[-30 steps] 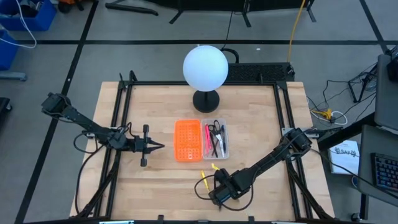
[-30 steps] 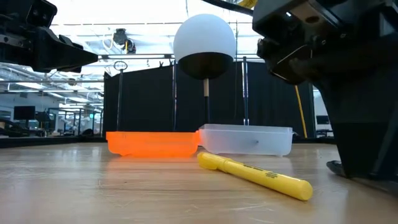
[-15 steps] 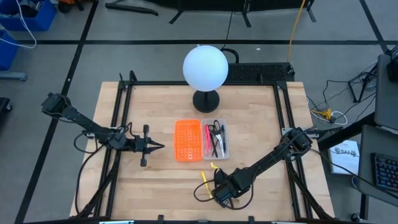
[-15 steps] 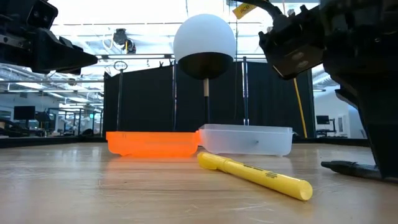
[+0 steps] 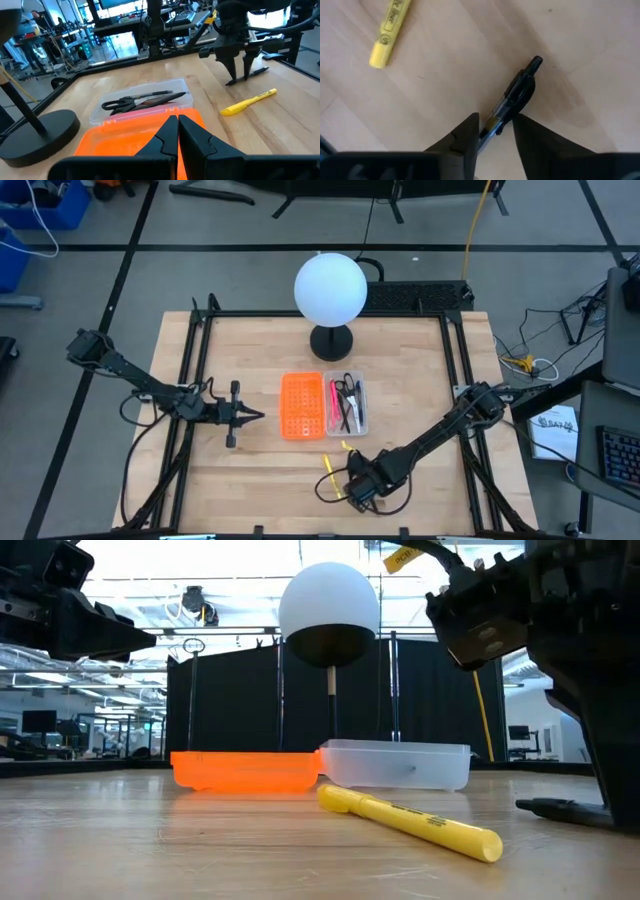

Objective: Pick & place school supplies into a supply box
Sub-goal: Put the black pen into the pencil box

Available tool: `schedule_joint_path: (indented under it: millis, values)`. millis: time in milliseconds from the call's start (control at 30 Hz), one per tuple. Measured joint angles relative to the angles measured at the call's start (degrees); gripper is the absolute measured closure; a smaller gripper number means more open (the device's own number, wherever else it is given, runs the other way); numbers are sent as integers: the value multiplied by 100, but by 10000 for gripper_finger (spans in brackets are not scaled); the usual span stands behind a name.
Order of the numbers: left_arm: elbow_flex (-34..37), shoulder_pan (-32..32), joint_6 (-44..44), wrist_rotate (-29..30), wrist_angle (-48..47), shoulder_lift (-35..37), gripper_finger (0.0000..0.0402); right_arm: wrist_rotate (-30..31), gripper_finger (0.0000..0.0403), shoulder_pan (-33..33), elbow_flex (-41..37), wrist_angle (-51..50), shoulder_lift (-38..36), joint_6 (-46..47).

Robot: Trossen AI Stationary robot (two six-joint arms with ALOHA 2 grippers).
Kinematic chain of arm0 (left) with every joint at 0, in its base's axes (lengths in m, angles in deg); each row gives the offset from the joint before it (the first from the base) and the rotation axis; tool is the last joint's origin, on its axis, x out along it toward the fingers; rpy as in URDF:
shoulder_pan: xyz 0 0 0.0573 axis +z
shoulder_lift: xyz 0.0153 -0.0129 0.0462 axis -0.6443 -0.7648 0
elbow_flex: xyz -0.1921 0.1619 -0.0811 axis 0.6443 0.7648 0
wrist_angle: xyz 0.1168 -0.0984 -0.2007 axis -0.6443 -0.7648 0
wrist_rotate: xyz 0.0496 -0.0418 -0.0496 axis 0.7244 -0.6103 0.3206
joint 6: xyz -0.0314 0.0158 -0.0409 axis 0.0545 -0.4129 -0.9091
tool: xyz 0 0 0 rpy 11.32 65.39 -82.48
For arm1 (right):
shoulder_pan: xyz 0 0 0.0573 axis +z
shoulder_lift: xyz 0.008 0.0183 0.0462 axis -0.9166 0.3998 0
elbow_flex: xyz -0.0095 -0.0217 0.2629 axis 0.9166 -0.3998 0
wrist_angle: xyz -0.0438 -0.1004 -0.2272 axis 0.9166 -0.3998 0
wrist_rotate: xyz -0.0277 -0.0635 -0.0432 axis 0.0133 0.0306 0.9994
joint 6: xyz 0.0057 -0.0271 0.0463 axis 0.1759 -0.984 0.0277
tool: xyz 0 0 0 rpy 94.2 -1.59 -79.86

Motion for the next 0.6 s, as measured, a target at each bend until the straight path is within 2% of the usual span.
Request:
schedule_joint_path:
  millis: [300, 500, 600]
  values:
    - [0, -2, -111, -31, 3, 0, 380, 1138, 216, -12, 0, -112, -977, 411]
    - [0, -1, -66, -31, -4, 0, 380, 1147, 207, 3, -16, -43, -1233, 430]
    - [0, -2, -66, -33, -6, 0, 380, 908, 211, 53, 6, -191, -1299, 378]
